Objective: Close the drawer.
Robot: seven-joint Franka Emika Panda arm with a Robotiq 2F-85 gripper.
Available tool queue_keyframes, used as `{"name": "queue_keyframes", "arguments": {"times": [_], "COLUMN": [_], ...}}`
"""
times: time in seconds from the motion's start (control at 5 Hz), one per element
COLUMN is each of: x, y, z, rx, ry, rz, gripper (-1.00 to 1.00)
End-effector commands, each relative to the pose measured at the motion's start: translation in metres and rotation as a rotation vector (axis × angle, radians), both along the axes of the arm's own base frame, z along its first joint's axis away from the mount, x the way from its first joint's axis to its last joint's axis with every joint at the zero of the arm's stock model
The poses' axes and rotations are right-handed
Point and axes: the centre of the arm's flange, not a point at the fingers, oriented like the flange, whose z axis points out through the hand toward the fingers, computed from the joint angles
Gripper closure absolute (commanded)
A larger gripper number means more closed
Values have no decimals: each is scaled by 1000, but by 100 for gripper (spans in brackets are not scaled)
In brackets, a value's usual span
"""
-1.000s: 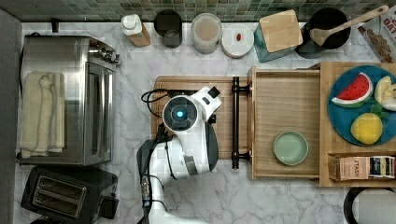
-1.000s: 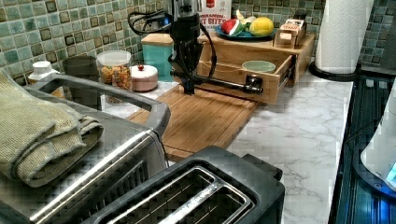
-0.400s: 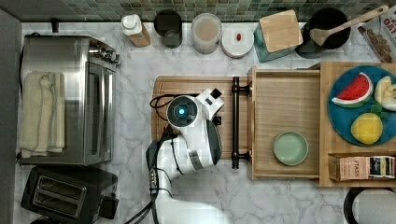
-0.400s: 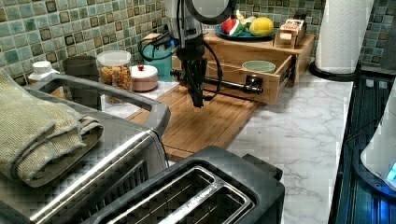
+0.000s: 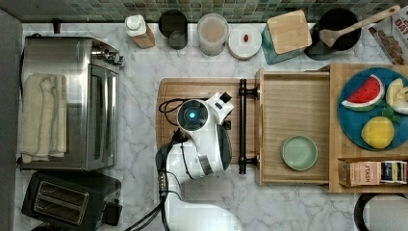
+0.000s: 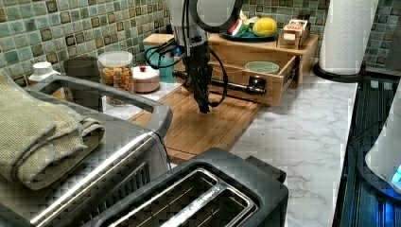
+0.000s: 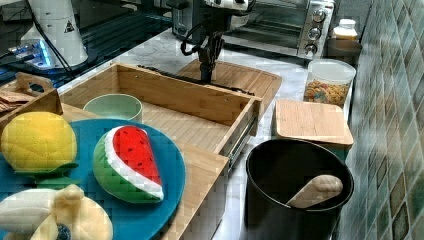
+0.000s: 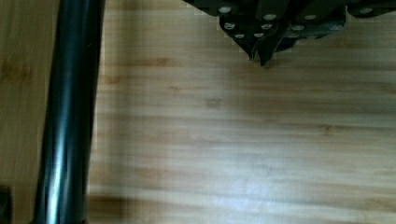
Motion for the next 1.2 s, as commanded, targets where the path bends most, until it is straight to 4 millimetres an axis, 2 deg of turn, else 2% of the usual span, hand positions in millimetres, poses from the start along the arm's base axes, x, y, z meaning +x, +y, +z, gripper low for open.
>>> {"name": "queue_keyframes", "arguments": {"times": [0.2,0.6,1.0,1.2], "x": [32,36,29,23], "y": [-91,-153,-219,-262], "z": [46,45,57,62], "rx": [-1,19,20,7], "ry": [-89,-116,-140,-144], "rz": [27,0,-65,-57], "gripper": [100,100,100,100]}}
